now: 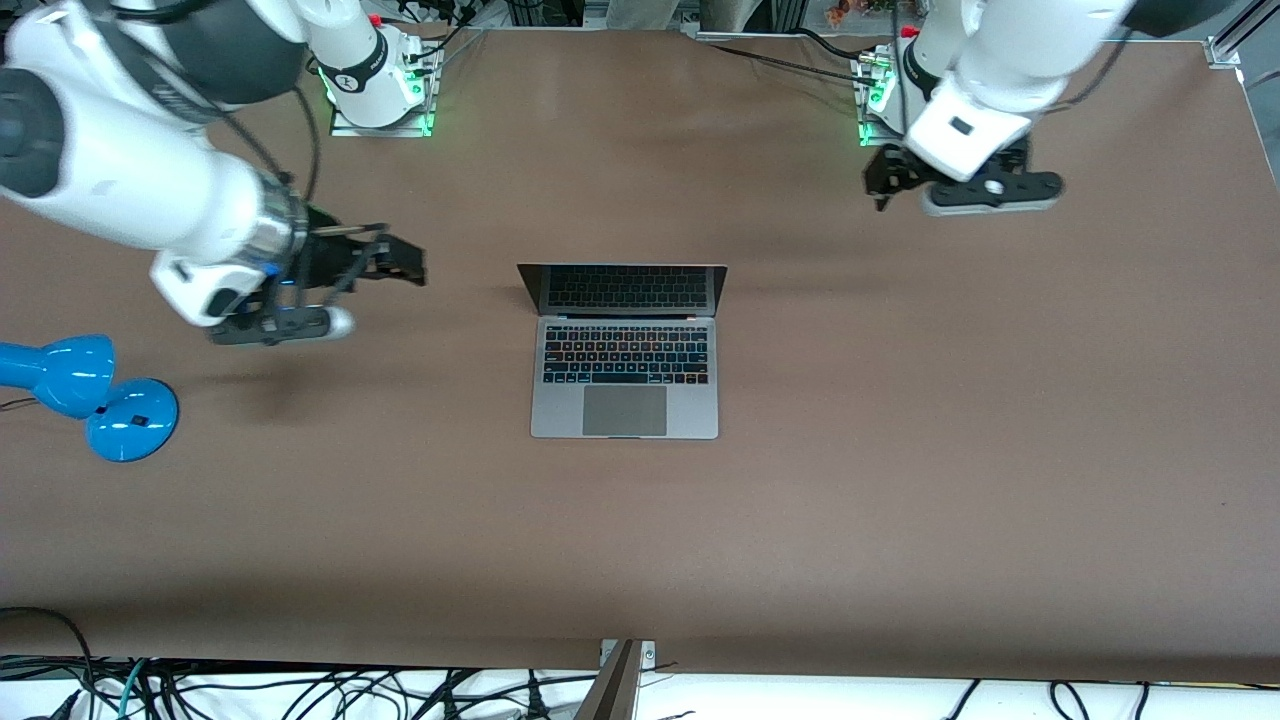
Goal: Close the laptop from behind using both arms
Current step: 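Reach both grippers behind the laptop screen's back edge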
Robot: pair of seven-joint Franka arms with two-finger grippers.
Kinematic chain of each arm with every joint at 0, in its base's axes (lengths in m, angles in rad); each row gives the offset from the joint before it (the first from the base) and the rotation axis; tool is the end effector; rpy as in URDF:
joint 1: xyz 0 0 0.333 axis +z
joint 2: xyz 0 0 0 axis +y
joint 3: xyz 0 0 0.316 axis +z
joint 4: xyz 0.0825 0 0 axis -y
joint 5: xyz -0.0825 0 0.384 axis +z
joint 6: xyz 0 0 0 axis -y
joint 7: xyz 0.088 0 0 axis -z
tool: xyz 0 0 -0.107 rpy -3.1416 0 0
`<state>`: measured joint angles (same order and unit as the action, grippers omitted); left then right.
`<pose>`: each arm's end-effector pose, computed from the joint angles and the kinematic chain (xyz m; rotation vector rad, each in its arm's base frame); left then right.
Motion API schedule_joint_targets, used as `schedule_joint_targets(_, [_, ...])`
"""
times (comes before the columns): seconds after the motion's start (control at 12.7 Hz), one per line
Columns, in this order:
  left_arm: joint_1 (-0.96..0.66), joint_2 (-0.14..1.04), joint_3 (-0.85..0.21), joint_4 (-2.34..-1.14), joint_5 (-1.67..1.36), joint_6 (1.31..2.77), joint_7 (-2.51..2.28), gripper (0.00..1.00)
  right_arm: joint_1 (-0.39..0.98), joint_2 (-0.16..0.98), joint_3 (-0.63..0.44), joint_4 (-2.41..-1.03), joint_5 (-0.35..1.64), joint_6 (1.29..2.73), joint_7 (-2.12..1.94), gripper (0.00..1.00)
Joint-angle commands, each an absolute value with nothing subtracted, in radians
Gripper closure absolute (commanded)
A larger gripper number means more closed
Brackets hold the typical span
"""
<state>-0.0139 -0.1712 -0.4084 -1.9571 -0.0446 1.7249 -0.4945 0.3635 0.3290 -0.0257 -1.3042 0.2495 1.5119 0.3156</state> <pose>0.4539 -0.2207 0.5373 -3.0831 -0.1366 0.0870 0.5967 0.2418 0.5502 -2.9383 -0.0333 0.2835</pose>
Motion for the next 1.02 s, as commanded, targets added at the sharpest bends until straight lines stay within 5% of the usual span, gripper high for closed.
schedule_joint_targets(0.0, [-0.011,-0.181,-0.498,-2.026,-0.075,1.79,-0.619,0.01,0.403,0.351,-0.032,-1.305,0.268,1.516,0.344,0.12])
schedule_joint_targets(0.24, [-0.012,-0.137,-0.583,-2.042,-0.12,1.827,-0.724,0.02,0.449,0.371,-0.032,-1.304,0.268,1.535,0.428,0.16])
schedule_joint_targets(0.71, [-0.014,-0.003,-0.637,-2.019,-0.141,1.939,-0.793,0.03,0.523,0.442,-0.031,-1.31,0.325,1.534,0.517,0.78])
schedule_joint_targets(0.94, [-0.025,0.054,-0.69,-1.996,-0.14,1.94,-0.882,0.03,0.571,0.48,-0.031,-1.339,0.327,1.532,0.518,0.88])
